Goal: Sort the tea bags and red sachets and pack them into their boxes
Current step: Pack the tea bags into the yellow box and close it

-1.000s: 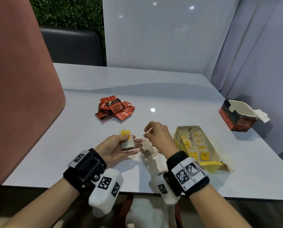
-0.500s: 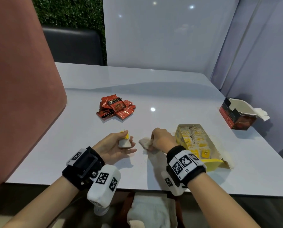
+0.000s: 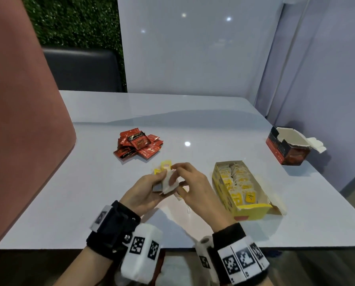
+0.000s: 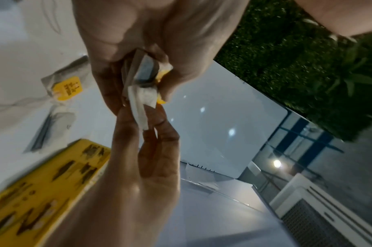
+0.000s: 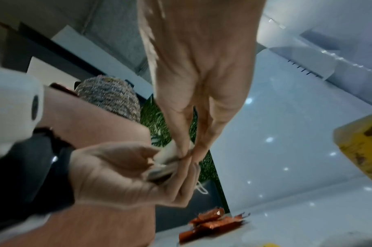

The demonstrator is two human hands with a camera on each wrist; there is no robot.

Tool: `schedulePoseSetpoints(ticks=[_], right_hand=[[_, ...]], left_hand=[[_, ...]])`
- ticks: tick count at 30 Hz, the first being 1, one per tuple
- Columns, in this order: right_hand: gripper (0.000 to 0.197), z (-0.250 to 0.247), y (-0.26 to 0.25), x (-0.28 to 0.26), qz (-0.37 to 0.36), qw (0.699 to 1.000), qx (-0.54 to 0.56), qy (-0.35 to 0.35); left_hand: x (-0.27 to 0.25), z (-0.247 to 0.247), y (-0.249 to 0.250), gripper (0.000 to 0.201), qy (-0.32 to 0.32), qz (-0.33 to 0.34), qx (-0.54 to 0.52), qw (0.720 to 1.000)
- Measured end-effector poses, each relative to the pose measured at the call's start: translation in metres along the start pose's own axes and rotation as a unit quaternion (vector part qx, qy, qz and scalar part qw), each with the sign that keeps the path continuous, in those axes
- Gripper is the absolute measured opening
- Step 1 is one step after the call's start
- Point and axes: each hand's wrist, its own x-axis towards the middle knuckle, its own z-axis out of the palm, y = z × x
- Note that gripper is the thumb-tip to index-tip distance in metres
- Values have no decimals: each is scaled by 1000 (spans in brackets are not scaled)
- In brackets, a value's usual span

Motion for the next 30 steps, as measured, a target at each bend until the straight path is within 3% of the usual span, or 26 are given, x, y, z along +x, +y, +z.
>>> schedulePoseSetpoints(ticks=[3,5,7,11,14,17,20,23,25,30], right_hand=[[17,-7,5,-6,67,988,126,54],[10,-10,3,-3,155,957,226,91],[22,-10,1,-2,216,942,241,87],[30,-12,5,-5,258,937,224,71],[21,-15,8,-7,268,924,269,44],[13,-17,8,-9,263,925,270,36],[6,-24,5,-7,263,926,269,36],[9,-30,1,2,250,931,267,13],[10,-27,-3,12,235,941,242,1],[10,-13,2,35,227,966,120,-2]], left_hand=[[4,2,-3,31,7,48,65,997],[3,6,-5,30,-8,58,106,993],[2,10,-7,28,-26,64,150,986],[1,10,-11,28,-22,75,201,976],[1,9,-11,22,-20,51,203,978],[-3,7,-7,21,-50,-10,81,995],[-5,2,-4,38,-56,-69,-52,995],[-7,0,-6,62,-48,-108,-99,988],[-9,2,-6,67,-52,-114,-116,985],[-8,-2,5,16,8,-59,-26,998]])
